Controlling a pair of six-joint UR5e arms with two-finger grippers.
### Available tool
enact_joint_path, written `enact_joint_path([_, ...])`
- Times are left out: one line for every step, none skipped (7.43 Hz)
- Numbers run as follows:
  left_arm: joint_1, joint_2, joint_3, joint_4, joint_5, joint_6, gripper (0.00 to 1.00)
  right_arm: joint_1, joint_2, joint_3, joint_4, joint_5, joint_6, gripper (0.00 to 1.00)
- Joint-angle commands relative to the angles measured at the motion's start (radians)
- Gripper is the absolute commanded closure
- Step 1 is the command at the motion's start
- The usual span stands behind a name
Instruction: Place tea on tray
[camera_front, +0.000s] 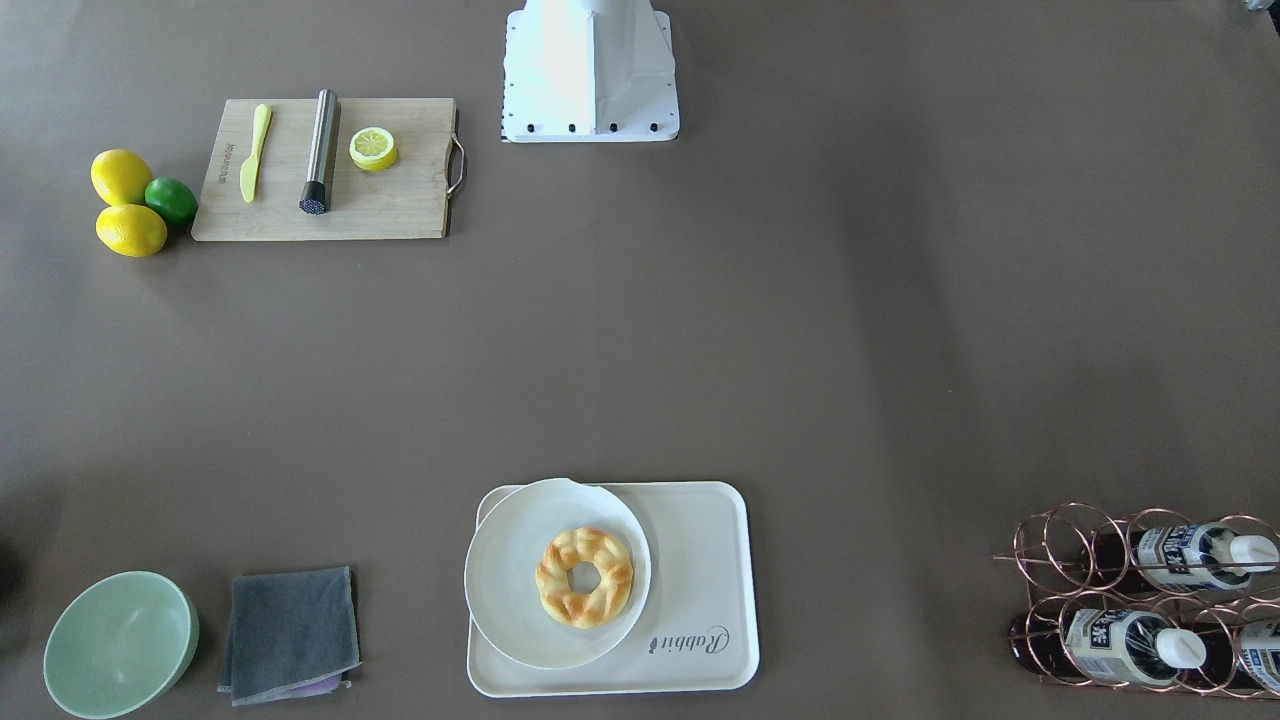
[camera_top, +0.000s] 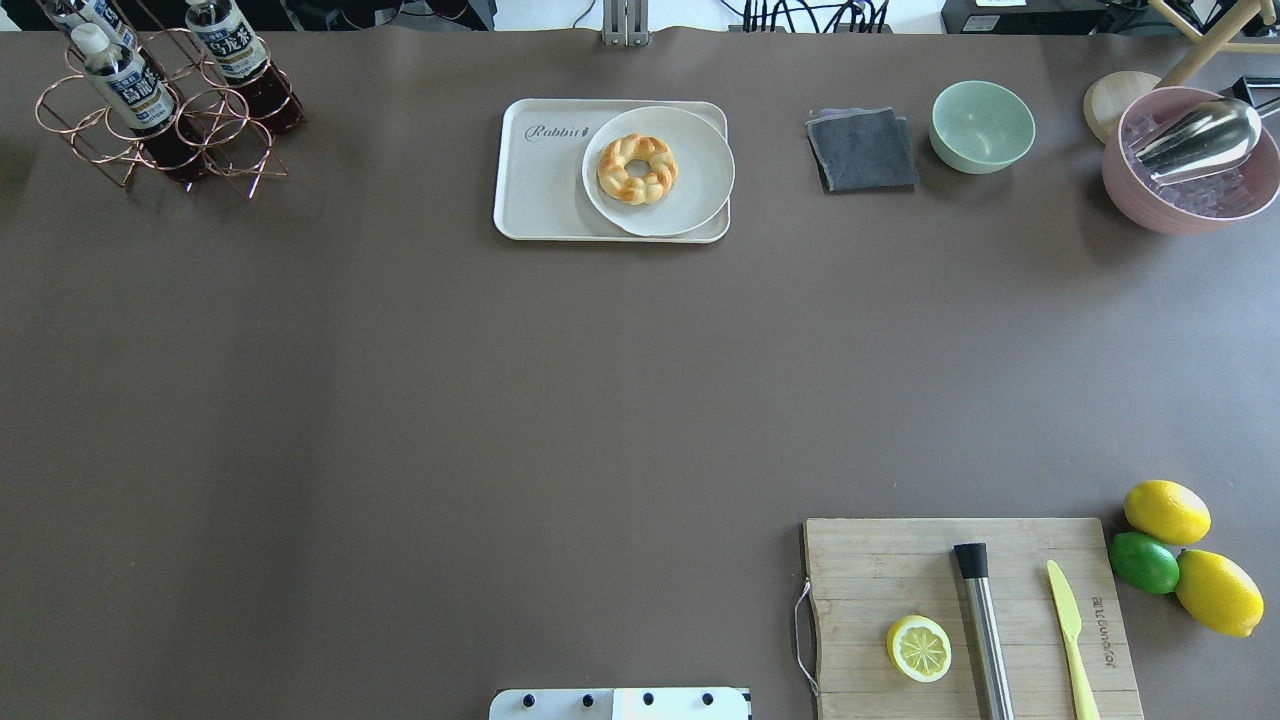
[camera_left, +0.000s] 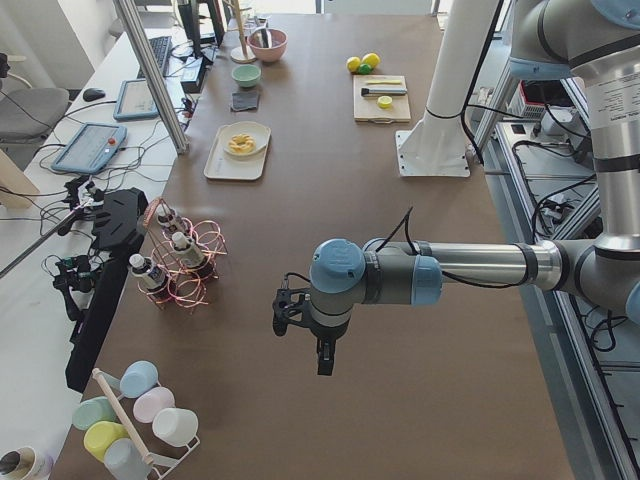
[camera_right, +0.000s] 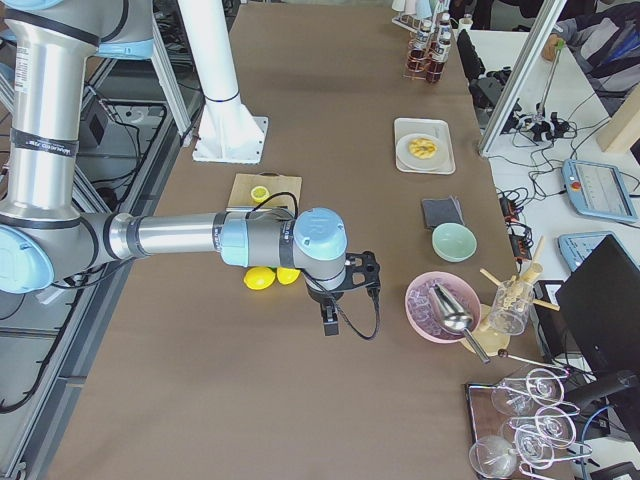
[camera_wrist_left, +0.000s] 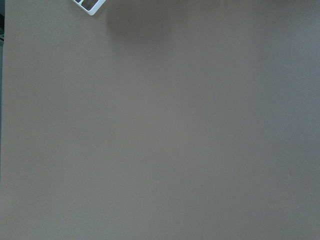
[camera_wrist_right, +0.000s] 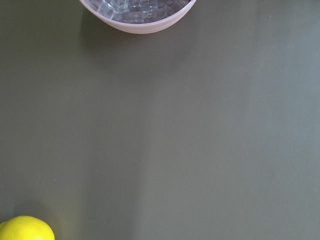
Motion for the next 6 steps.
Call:
enact_joint_path([0.001, -0.005, -0.016, 0.086, -0.026, -0.002, 0.03, -0.001, -0.001, -0.003, 0.000, -0.002, 0.003, 0.00])
enact_joint_path([0.001, 0.000, -0.016, 0.084, -0.027, 0.009, 0.03, -0.001, -0.003, -0.003, -0.001, -0.003, 0.003, 0.00])
enact_joint_path([0.001, 0.000, -0.014, 0.083, -0.026, 0.009, 0.03, -0.001, -0.001, -0.003, -0.001, -0.003, 0.004, 0.00])
enact_joint_path([0.001, -0.002, -0.014, 0.083, -0.026, 0.007, 0.03, -0.001, -0.001, -0.003, -0.001, -0.005, 0.009, 0.00])
enact_joint_path([0.003, -0.002, -0.014, 0.081, -0.026, 0.007, 0.03, -0.001, -0.001, -0.001, -0.003, -0.005, 0.009, 0.00])
enact_joint_path([0.003, -0.002, -0.014, 0.080, -0.026, 0.006, 0.03, -0.001, -0.001, -0.003, -0.003, -0.025, 0.011, 0.00])
